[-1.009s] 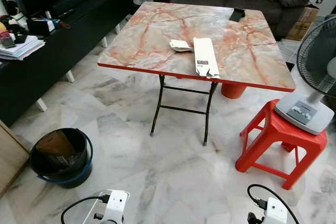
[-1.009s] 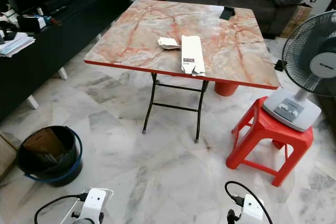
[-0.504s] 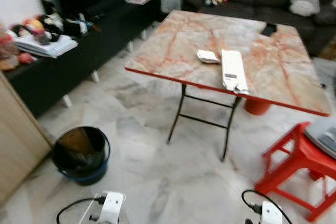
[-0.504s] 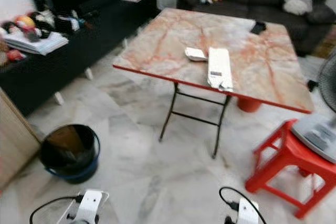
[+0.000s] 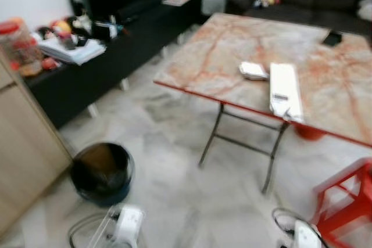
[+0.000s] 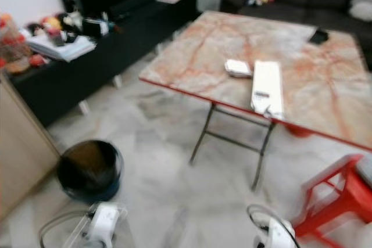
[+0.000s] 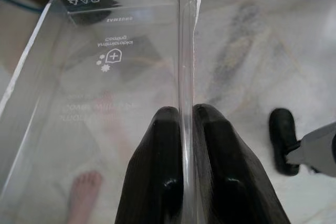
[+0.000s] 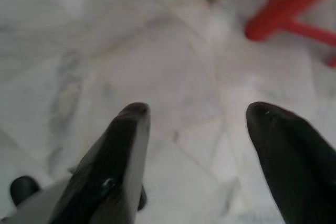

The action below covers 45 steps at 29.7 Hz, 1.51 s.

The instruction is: Picking trash to rubbish bin

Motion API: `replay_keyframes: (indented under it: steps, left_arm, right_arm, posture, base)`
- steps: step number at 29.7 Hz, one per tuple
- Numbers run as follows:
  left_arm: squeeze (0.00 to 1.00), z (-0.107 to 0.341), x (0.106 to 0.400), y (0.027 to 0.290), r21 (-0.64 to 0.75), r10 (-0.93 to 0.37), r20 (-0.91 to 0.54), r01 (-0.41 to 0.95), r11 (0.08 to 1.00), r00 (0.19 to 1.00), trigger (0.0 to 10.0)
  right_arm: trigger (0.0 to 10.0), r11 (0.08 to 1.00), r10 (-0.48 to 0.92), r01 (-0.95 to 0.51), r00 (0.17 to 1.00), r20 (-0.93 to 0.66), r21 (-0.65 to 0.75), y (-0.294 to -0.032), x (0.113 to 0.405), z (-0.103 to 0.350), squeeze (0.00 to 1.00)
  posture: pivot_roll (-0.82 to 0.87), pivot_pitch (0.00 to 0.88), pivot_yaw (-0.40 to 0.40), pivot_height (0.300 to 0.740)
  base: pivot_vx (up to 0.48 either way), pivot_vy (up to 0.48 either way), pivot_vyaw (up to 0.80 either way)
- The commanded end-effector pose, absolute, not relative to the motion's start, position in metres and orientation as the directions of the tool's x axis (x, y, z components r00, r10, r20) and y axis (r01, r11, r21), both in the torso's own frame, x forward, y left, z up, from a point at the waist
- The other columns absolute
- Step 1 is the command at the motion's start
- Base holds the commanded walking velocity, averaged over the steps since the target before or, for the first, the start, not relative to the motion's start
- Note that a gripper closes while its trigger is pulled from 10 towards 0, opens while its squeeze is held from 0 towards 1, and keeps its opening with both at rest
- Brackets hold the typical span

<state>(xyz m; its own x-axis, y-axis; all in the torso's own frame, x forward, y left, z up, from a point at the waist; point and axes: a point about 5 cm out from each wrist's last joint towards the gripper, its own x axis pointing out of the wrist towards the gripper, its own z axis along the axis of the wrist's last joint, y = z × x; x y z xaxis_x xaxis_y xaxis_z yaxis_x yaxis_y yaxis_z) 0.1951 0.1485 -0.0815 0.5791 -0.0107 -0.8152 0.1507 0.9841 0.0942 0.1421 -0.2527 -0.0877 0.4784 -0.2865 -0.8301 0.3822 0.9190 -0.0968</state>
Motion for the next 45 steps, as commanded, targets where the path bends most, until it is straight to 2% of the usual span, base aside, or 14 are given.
replay_keyframes:
  steps: [1,5,25,37,45]
  left_arm:
    - [0.0,-0.0832,0.191,0.1632,0.126,0.033,-0.826,0.127,0.984,0.563,10.0]
    - [0.0,-0.0832,0.1911,0.1639,0.127,0.036,-0.826,0.123,0.984,0.563,10.0]
    - [0.0,-0.0827,0.192,0.1645,0.125,0.042,-0.825,0.11,0.986,0.564,10.0]
    - [0.0,-0.0825,0.1924,0.1649,0.124,0.042,-0.824,0.107,0.987,0.565,10.0]
    - [0.0,-0.0825,0.1926,0.163,0.12,0.039,-0.824,0.107,0.987,0.565,10.0]
  right_arm:
    - [10.0,0.925,-0.268,0.373,0.511,-0.817,-0.07,-0.2449,0.1547,-0.0849,0.0]
    - [10.0,0.925,-0.273,0.372,0.509,-0.817,-0.078,-0.2451,0.1539,-0.0852,0.0]
    - [10.0,0.932,-0.275,0.348,0.514,-0.812,-0.095,-0.2441,0.1564,-0.0844,0.0]
    - [10.0,0.941,-0.265,0.323,0.508,-0.819,-0.104,-0.2415,0.1552,-0.0857,0.0]
    - [10.0,0.948,-0.26,0.294,0.51,-0.82,-0.117,-0.2411,0.1559,-0.0856,0.0]
  posture:
    - [-0.08,0.021,-0.058,0.74]
    - [-0.08,0.024,-0.058,0.74]
    - [-0.07,0.034,-0.061,0.74]
    - [-0.07,0.038,-0.064,0.74]
    - [-0.07,0.037,-0.062,0.74]
  base:
    - [0.3,0.0,0.8]
    - [0.298,0.0,0.72]
    - [0.295,0.0,0.12]
    - [0.287,0.0,0.77]
    - [0.28,0.0,0.0]
